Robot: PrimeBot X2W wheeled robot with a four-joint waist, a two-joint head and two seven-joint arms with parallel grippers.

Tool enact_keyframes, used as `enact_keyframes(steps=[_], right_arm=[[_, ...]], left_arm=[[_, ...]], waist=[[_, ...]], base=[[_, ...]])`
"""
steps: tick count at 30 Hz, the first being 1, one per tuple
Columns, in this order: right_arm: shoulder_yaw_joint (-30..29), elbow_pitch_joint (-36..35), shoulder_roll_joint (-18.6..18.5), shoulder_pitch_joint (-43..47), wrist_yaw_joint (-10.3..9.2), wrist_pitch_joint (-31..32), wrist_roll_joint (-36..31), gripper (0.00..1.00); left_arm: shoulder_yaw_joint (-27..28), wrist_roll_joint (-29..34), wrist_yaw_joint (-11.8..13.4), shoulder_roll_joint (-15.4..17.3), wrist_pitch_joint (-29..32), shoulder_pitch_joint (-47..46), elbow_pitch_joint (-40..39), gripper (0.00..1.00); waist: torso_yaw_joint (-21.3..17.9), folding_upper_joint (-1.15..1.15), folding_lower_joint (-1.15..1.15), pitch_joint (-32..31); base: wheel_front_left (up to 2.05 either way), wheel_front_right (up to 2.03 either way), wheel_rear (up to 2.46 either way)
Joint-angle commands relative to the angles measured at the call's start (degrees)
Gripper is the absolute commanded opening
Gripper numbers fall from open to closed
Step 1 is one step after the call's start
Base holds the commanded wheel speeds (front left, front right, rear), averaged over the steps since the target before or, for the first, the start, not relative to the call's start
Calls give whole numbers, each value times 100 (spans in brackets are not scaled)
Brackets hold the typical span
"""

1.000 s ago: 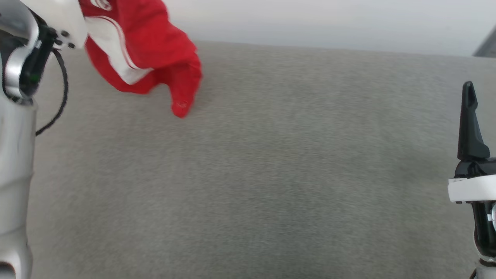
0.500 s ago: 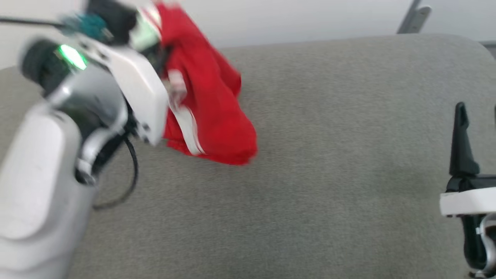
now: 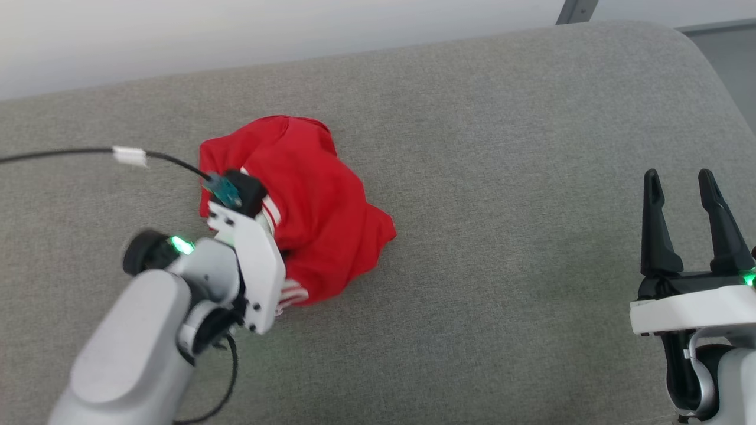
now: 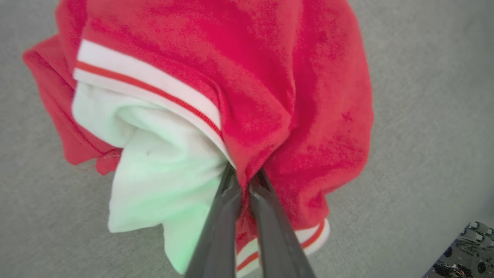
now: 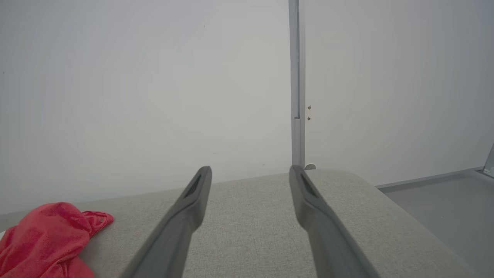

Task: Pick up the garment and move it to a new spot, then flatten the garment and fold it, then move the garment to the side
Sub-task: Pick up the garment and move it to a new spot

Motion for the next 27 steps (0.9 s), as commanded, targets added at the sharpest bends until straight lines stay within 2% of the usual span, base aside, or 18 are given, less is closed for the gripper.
enact_keyframes(steps=[1, 7, 8, 9, 10, 11, 12, 20, 24, 27], right_arm=[[20, 13, 5, -45, 1, -49, -2, 100], [55, 133, -10, -137, 1, -123, 82, 100], [67, 140, -9, -157, 1, -136, 92, 100], [77, 151, -18, -168, 1, -145, 96, 100], [77, 151, -18, -168, 1, -145, 96, 100], [75, 169, -32, -168, 1, -144, 95, 100], [77, 186, -40, -164, 1, -147, 103, 100], [88, 238, -110, -81, 1, -159, 86, 100], [125, 236, -131, -8, 1, -171, 54, 100], [122, 193, -111, 100, 1, -148, 10, 100]], left_arm=[[-66, -37, -25, -60, -18, 95, 142, 0], [-362, -161, -112, -199, -122, -5, 809, 0], [-378, -207, -115, -206, -151, -35, 867, 11], [-404, -199, -124, -182, -216, -87, 896, 40], [-404, -199, -124, -182, -216, -87, 896, 40], [-409, -215, -134, -168, -296, -150, 903, 87], [-391, -259, -139, -174, -378, -186, 913, 100], [-121, -321, -134, 72, -1247, -115, 669, 100], [121, -227, -31, 205, -2002, 129, 320, 100], [214, -156, -52, 309, -2627, 419, 73, 100]], waist=[[-18, 0, 0, 19], [-3, 0, 0, 41], [5, 0, 0, 34], [15, 0, 0, 23], [15, 0, 0, 23], [34, 0, 0, 6], [57, 0, 0, -14], [221, 0, 0, -247], [315, 0, 0, -406], [408, 0, 0, -530]], base=[[0, 0, 0], [0, 0, 0], [0, 0, 0], [0, 0, 0], [0, 0, 0], [0, 0, 0], [0, 0, 0], [0, 0, 0], [0, 0, 0], [0, 0, 0]])
